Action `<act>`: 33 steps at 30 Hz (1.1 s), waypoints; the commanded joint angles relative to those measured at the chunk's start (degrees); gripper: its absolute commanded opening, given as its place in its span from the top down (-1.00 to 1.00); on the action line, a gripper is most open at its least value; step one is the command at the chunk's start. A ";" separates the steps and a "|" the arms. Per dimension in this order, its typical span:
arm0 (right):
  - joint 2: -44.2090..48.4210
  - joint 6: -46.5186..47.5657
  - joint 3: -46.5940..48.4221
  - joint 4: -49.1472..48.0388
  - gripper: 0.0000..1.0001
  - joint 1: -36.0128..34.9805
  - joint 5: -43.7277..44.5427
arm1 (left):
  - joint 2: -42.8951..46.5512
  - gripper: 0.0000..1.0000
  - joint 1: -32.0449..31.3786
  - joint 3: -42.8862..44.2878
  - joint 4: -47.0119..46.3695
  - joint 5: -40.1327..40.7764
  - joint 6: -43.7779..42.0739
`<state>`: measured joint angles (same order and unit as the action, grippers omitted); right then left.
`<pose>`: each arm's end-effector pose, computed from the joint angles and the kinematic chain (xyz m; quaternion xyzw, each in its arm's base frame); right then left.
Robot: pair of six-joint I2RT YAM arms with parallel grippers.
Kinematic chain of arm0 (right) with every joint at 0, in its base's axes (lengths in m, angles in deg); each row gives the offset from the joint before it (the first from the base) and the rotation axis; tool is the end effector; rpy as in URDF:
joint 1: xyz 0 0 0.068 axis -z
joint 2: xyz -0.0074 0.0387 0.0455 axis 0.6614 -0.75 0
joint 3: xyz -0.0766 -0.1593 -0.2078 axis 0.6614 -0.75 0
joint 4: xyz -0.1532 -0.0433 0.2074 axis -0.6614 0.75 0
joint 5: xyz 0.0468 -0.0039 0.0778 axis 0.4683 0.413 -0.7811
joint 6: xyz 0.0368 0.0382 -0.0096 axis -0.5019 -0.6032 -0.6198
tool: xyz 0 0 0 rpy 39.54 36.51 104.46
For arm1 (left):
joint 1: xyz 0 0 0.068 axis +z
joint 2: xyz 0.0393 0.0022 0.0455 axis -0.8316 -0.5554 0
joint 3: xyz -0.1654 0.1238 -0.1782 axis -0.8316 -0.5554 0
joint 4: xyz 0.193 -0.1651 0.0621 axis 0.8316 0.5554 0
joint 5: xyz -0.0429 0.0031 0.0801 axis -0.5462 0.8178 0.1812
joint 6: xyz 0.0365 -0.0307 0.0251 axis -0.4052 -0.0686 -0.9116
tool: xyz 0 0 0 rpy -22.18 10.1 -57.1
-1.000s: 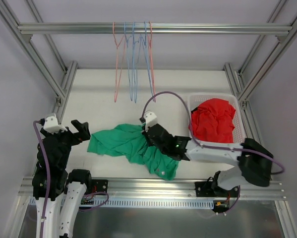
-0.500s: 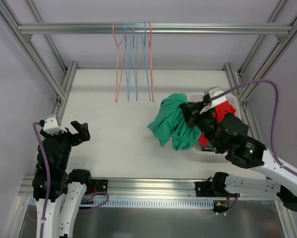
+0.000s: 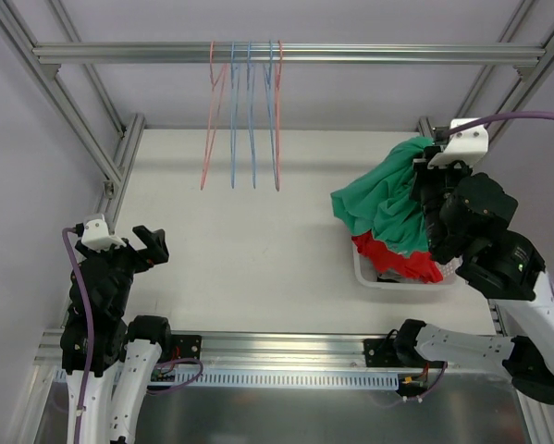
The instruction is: Remove the tank top from the hanger
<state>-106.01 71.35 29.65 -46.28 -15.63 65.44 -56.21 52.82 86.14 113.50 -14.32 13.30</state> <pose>0.0931 0.0880 0.5294 -0.0949 0.6724 -0.1250 0.7233 0.0536 0.0015 0.3444 -0.1140 0.7222 -0.0557 0.6799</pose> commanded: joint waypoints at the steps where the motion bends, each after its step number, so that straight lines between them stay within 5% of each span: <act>1: 1.96 -0.27 1.89 0.63 0.99 1.40 4.84 | -0.39 -0.97 -0.78 -0.33 -1.48 -0.58 -0.66; 12: 1.98 -6.23 -1.37 6.57 0.99 10.53 8.81 | -0.39 -0.97 -1.30 -0.41 -1.65 -1.55 -0.66; 15: -0.40 -11.50 -1.54 14.05 1.00 17.73 1.79 | -0.04 -0.97 -1.22 -0.50 -1.65 -1.47 -0.57; 20: -5.41 -22.41 -7.59 17.86 1.00 37.66 -22.81 | 0.05 -0.97 -1.48 -0.50 -1.65 -1.55 -0.66; 33: -33.17 -31.28 -21.30 4.43 0.99 44.11 -37.78 | 0.05 -0.97 -1.57 -0.59 -1.65 -1.29 -0.75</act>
<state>-134.82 45.78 11.83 -37.15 25.72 31.91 -56.23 51.68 86.05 113.46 -15.16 13.26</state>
